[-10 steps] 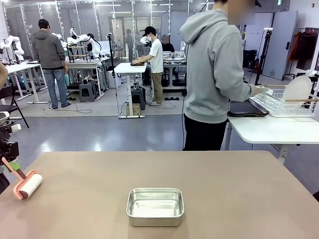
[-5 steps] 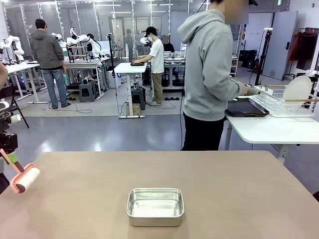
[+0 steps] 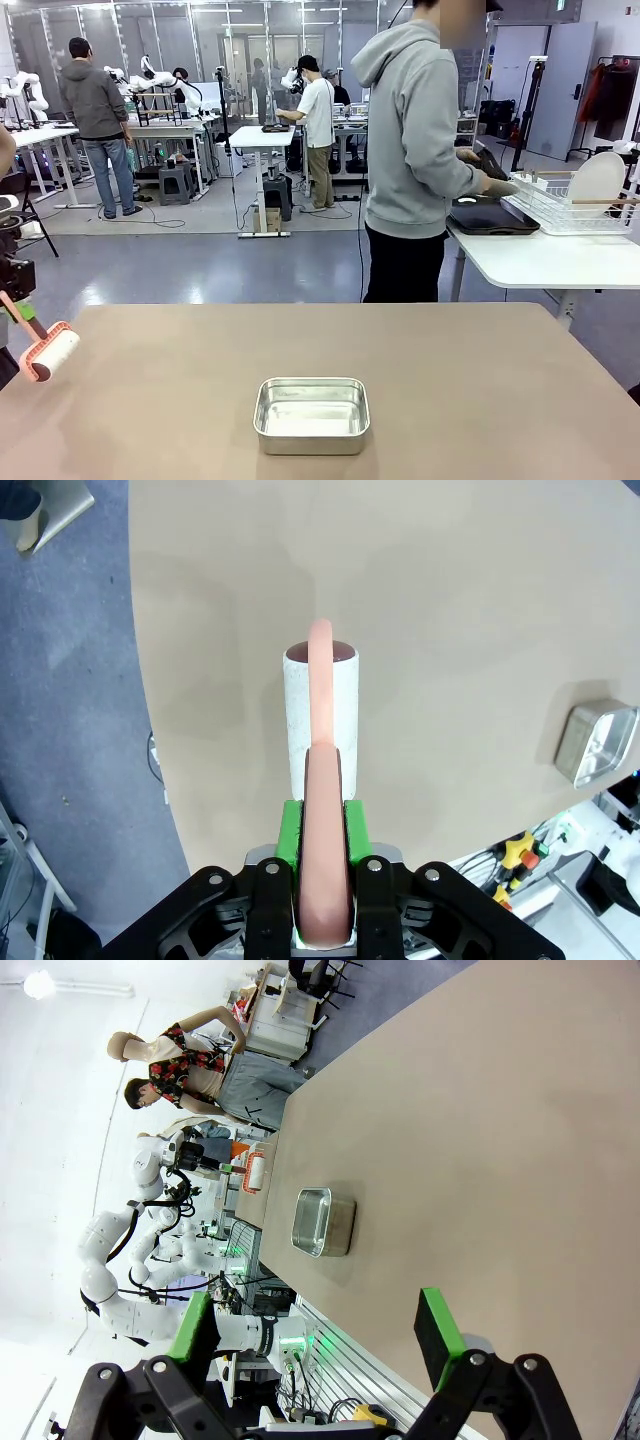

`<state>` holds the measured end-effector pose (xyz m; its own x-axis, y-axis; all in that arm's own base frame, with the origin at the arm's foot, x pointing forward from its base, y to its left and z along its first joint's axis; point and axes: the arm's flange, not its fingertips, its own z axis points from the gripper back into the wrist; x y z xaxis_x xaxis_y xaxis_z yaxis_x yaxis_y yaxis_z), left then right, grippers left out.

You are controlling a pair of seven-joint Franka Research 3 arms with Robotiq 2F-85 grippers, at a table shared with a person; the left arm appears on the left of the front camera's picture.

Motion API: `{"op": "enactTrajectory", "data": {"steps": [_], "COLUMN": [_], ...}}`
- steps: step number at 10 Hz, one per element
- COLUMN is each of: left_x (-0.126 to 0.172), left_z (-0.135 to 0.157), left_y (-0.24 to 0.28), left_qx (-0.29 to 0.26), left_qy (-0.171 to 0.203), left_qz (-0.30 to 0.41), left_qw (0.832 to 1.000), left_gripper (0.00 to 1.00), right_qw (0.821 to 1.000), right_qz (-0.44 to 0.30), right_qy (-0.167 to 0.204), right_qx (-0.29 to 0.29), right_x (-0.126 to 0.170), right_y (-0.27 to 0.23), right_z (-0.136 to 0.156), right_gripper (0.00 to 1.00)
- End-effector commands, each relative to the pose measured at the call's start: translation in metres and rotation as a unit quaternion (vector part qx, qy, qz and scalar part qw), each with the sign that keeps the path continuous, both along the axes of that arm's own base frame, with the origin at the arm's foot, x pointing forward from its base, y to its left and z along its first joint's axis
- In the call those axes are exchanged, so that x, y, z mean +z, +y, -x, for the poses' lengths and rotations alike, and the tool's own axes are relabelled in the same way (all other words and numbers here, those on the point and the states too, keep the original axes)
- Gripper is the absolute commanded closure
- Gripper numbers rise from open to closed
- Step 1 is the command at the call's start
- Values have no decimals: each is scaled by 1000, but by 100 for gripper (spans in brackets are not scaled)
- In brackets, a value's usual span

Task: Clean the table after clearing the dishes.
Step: When the right (or left) Handle tray is removed, use the right hand (or left hand) to clean the right (or left) side of the table with the Lint Roller, then place the Lint Roller back on top of the Airtight Container.

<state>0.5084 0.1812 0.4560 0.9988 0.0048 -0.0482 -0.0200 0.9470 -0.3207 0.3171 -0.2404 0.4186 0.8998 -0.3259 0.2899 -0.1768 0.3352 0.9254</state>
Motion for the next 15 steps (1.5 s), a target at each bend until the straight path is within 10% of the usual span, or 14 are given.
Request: {"op": "enactTrajectory", "data": {"steps": [1,15], "left_x": [1,1], "left_z": [1,1], "left_y": [1,1], "left_qx": [-2,-2], "left_qy": [-2,-2], "left_qz": [0,0], "left_qw": [1000,1000], "left_gripper": [79,79], "right_qw": [1000,1000], "right_qz": [3,3], "right_qy": [-3,-3], "right_qx": [-3,-3], "right_x": [2,2], "right_y": [0,0], "right_z": [1,1], "right_gripper": [0,0]}}
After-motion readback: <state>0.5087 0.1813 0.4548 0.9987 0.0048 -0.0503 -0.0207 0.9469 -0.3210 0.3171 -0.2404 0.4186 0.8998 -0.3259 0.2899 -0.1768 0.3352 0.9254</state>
